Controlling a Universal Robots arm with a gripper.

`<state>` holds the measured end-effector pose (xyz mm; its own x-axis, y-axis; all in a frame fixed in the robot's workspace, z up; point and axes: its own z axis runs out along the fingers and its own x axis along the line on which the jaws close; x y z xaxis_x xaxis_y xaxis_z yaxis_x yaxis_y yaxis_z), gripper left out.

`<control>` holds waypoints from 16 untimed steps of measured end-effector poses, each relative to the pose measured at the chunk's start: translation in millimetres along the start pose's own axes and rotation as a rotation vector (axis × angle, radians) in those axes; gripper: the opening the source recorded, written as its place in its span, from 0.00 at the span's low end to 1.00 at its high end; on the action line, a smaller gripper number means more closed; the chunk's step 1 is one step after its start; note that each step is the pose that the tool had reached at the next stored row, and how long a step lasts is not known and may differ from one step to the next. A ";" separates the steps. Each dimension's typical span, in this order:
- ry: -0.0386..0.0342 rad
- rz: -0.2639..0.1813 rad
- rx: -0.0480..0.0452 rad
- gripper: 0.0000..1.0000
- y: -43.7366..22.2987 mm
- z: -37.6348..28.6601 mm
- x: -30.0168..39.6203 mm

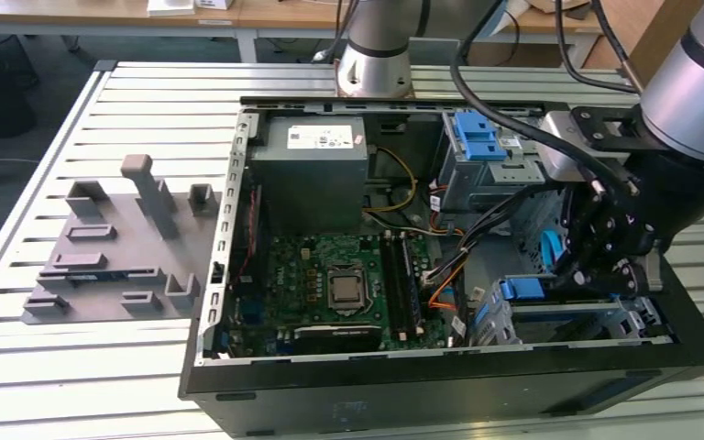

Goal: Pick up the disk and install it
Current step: 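Insert the second disk wire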

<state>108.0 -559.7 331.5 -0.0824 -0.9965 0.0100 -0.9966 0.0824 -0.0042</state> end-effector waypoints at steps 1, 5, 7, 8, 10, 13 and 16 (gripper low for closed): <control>-0.0002 0.000 0.0000 0.24 0.0 -0.7 0.0; -0.0004 0.000 0.0000 0.24 0.0 -2.7 0.0; -0.0002 0.000 0.0000 0.24 0.0 -3.7 0.0; -0.0003 0.000 0.0000 0.24 0.0 -4.2 0.0; -0.0001 0.000 0.0000 0.24 0.0 -5.5 0.0; -0.0002 0.000 0.0000 0.24 0.0 -7.6 0.1; -0.0002 0.000 0.0000 0.24 0.0 -10.3 0.1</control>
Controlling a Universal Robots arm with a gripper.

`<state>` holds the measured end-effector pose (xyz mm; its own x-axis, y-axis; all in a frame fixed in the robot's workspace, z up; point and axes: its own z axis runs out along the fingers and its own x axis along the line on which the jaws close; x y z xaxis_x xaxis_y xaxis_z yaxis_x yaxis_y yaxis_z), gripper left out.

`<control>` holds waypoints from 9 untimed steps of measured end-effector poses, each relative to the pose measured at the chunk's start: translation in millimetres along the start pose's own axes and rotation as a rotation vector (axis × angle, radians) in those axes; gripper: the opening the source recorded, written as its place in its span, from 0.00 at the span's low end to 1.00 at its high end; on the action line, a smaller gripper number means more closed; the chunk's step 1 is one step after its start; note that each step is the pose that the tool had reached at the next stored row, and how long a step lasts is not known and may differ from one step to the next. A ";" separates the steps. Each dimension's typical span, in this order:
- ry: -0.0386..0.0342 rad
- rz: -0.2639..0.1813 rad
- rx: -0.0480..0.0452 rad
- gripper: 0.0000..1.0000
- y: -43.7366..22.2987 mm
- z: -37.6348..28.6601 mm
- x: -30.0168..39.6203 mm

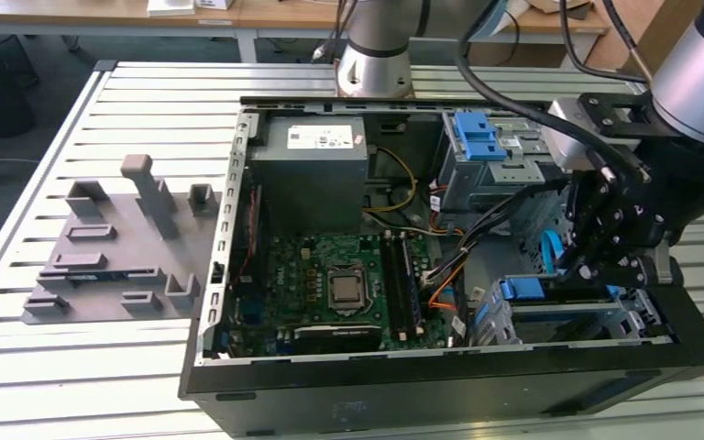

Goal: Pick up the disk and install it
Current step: 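Insert the second disk wire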

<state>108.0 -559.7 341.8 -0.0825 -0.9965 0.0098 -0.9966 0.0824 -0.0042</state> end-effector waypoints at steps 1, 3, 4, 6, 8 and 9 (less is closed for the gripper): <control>-0.0001 0.000 0.0000 0.24 0.0 -0.9 0.0; 0.0000 0.000 0.0000 0.24 0.0 -3.0 0.0; 0.0000 0.000 0.0000 0.24 0.0 -3.9 0.0; -0.0003 0.000 0.0000 0.24 0.0 -4.2 0.0; -0.0002 0.000 -0.0001 0.22 0.0 -4.2 0.0; -0.0001 0.000 -0.0001 0.15 0.0 -4.0 0.0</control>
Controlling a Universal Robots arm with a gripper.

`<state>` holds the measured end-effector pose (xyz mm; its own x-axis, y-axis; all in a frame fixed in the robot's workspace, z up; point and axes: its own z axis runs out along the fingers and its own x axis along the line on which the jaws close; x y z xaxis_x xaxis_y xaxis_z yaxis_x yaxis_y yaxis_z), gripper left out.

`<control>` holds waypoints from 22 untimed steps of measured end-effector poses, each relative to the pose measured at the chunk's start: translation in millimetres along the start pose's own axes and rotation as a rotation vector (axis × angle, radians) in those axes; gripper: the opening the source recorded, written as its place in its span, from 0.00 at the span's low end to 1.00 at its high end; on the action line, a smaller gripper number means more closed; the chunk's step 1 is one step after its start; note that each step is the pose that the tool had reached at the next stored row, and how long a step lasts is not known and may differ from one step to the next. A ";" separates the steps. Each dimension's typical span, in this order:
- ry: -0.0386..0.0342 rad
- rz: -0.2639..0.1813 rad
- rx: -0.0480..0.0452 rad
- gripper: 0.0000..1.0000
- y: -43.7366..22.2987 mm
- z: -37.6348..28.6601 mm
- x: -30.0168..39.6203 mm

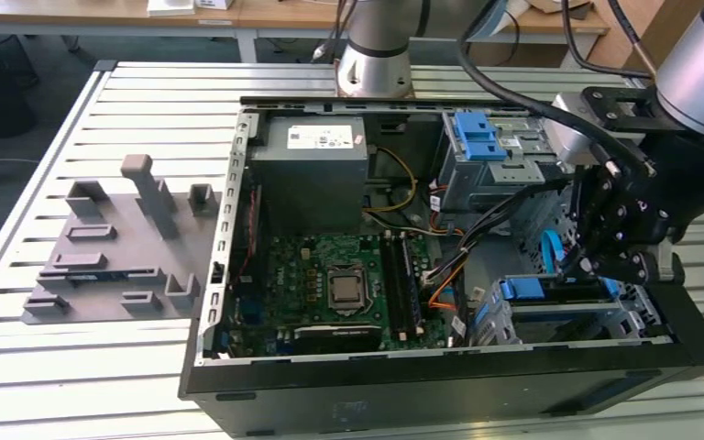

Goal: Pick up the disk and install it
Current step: 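Insert the second disk wire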

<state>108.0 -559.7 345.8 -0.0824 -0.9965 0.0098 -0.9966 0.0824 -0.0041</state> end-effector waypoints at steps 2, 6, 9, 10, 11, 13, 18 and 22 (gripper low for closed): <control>0.0000 0.000 0.0000 0.11 0.0 0.9 0.0; -0.0001 0.000 0.0000 0.11 0.0 3.5 0.0; 0.0000 0.000 0.0000 0.11 0.0 5.6 0.0; 0.0001 0.000 0.0000 0.11 0.0 6.3 0.0; 0.0000 0.000 0.0000 0.11 0.0 7.0 0.0; 0.0001 0.000 0.0000 0.11 0.0 8.5 0.0; 0.0003 0.000 0.0001 0.11 0.0 11.2 -0.1; -0.0016 0.000 -0.0001 0.11 -0.2 11.7 -0.1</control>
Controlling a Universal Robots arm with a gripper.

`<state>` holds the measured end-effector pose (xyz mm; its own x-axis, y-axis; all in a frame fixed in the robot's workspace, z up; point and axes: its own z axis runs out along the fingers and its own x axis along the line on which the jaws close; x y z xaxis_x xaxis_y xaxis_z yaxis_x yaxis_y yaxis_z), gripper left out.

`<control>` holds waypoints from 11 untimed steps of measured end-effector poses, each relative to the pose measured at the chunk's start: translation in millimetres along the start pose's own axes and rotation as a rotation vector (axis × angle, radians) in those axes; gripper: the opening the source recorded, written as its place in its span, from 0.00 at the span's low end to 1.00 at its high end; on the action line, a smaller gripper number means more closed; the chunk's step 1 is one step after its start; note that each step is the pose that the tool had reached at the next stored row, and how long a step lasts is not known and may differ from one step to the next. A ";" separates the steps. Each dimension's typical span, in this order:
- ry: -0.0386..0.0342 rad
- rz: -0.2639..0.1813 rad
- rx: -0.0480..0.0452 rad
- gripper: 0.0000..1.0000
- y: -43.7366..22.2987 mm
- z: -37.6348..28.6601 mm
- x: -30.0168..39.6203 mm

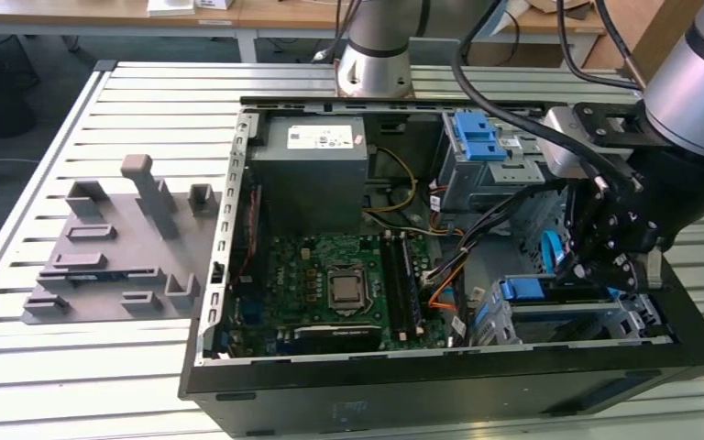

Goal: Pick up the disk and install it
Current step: 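Insert the second disk wire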

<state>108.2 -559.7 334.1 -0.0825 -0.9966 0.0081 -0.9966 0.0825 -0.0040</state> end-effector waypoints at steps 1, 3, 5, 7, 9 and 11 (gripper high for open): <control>-0.0007 0.000 -0.0001 0.11 0.0 -0.2 0.0; -0.0012 0.000 -0.0001 0.11 0.0 -1.3 0.0; -0.0008 0.000 -0.0001 0.11 0.0 -3.4 0.1; -0.0010 0.000 -0.0001 0.11 0.0 -4.8 0.1; -0.0009 0.000 -0.0001 0.11 0.0 -5.8 0.1; -0.0009 0.000 -0.0001 0.11 0.0 -7.0 0.1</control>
<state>108.2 -559.7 341.1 -0.0824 -0.9966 0.0073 -0.9966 0.0824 -0.0040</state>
